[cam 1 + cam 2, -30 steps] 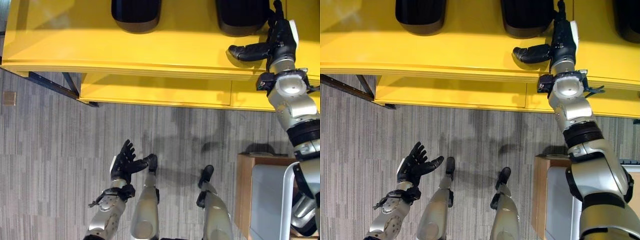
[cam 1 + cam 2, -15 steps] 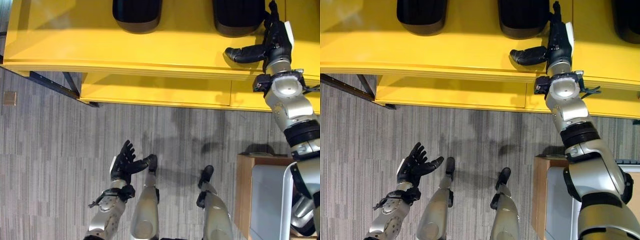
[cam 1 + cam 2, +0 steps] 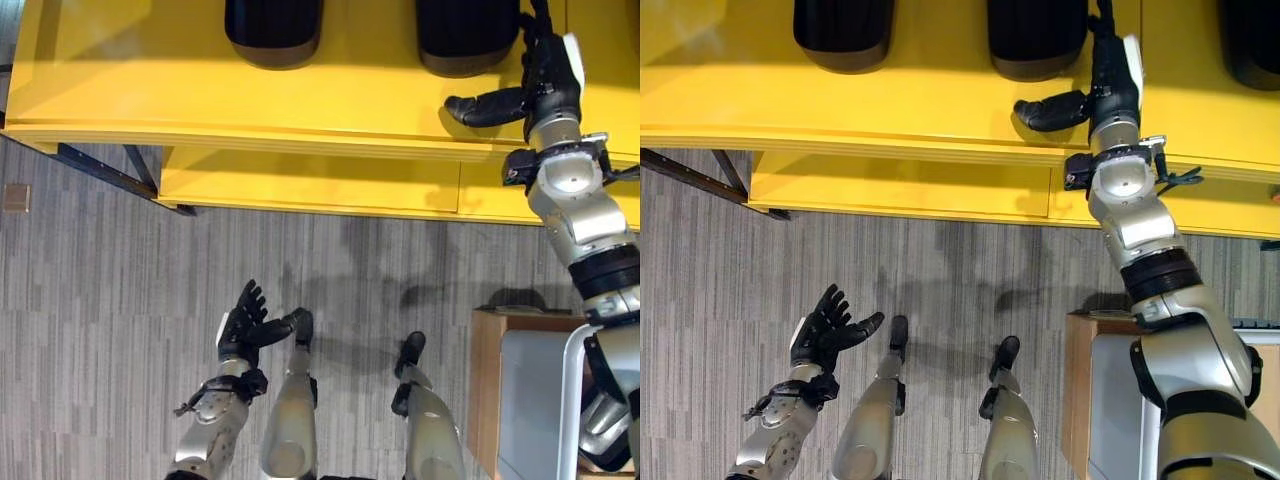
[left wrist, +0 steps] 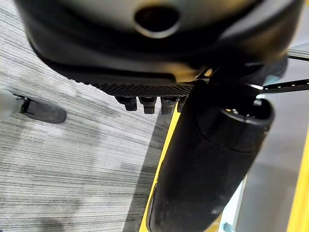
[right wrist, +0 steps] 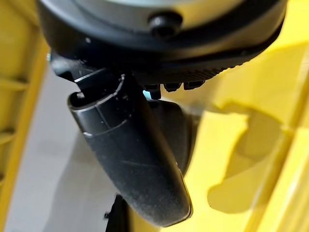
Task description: Move parts from the plastic box to the shelf.
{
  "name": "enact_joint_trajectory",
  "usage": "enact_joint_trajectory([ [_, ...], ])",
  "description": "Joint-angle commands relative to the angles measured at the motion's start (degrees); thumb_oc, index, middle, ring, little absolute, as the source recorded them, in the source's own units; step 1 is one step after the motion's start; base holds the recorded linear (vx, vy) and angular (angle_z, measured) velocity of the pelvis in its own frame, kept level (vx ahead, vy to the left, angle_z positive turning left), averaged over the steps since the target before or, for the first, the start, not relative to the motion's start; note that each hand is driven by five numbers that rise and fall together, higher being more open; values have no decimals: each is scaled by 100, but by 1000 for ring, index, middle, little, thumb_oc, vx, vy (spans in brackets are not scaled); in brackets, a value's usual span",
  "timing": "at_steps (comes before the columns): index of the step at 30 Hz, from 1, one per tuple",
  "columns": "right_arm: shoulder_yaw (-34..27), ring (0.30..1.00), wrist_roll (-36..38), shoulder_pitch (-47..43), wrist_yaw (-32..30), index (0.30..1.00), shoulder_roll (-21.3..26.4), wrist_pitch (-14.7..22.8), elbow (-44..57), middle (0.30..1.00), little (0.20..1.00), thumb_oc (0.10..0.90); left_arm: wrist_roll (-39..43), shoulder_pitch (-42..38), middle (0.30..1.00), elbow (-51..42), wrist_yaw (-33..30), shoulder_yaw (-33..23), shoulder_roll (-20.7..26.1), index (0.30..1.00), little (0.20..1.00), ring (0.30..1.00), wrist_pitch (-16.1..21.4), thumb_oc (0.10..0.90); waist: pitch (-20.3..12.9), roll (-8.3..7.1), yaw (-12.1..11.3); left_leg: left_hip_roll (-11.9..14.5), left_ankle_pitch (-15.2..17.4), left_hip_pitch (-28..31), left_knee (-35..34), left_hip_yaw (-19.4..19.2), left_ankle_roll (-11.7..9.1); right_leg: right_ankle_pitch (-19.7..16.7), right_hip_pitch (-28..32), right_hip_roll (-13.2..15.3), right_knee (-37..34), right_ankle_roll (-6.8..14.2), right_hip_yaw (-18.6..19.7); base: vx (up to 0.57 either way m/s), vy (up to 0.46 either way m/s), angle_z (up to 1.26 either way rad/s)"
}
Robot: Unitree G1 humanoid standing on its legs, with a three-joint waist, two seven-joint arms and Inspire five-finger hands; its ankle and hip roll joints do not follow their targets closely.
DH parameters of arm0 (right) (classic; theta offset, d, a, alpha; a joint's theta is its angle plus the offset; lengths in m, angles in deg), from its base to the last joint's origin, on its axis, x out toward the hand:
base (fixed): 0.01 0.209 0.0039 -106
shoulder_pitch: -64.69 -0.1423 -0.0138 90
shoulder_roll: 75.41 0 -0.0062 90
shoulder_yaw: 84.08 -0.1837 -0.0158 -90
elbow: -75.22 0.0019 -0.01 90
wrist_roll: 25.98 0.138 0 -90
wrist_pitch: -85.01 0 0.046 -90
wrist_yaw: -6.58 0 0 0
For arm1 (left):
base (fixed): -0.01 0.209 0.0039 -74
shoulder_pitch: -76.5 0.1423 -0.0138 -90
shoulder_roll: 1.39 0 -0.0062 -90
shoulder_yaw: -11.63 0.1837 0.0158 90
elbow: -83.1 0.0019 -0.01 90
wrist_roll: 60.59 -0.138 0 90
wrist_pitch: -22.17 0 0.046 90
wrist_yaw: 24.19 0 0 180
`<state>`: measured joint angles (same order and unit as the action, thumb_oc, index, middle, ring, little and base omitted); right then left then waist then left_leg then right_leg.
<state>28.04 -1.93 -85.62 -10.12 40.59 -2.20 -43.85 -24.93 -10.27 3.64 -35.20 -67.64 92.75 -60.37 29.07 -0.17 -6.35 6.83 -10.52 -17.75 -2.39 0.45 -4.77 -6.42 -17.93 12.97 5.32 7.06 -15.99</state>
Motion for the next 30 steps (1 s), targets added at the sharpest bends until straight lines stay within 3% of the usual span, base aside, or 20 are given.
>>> enact_joint_trajectory([
  [1,-400,1000,-811,-521,-635,1000,408,585,736,1000,1000,900,-165,260,1000,-598,-138,-118,422,1000,1000,1000,351,900,-211,-363,-36,16,345,627,-257,69,-47,-298,41,187,-54,147,26,26,0,4],
  [6,-1177,1000,-1460,501,-843,1000,321,508,1774,1000,1000,900,-317,317,1000,-487,-156,-224,318,1000,1000,1000,271,900,-555,-348,130,-2,433,902,-261,39,-39,-257,344,170,-128,161,51,60,0,2],
  [16,-2269,1000,-1847,3412,-285,1000,-872,559,3460,1000,1000,900,-562,706,1000,-598,-43,-492,-110,1000,1000,1000,77,900,-1129,-168,440,10,609,1405,-261,-27,-9,-145,886,209,-210,209,32,63,5,-2],
  [19,-2523,1000,-1972,4064,-107,1000,-1041,615,3791,1000,1000,900,-647,819,1000,-590,25,-631,-204,1000,1000,1000,50,900,-1291,-110,535,1,658,1530,-261,-61,10,-123,1006,226,-213,228,40,44,16,3],
  [23,-2701,1000,-1739,5083,354,1000,-1323,731,4223,1000,1000,900,-783,998,1000,-510,104,-738,-324,1000,1000,1000,-5,900,-1586,-70,708,-31,763,1728,-261,-135,54,-113,1206,237,-305,259,90,57,32,-8],
  [30,-2400,1000,-1152,5870,1093,1000,-1628,691,4235,1000,1000,900,-875,1168,1000,-554,240,-865,-457,1000,1000,1000,-9,900,-1868,-41,842,-120,908,1950,-261,-251,155,-180,1384,293,-446,311,206,19,32,-10],
])
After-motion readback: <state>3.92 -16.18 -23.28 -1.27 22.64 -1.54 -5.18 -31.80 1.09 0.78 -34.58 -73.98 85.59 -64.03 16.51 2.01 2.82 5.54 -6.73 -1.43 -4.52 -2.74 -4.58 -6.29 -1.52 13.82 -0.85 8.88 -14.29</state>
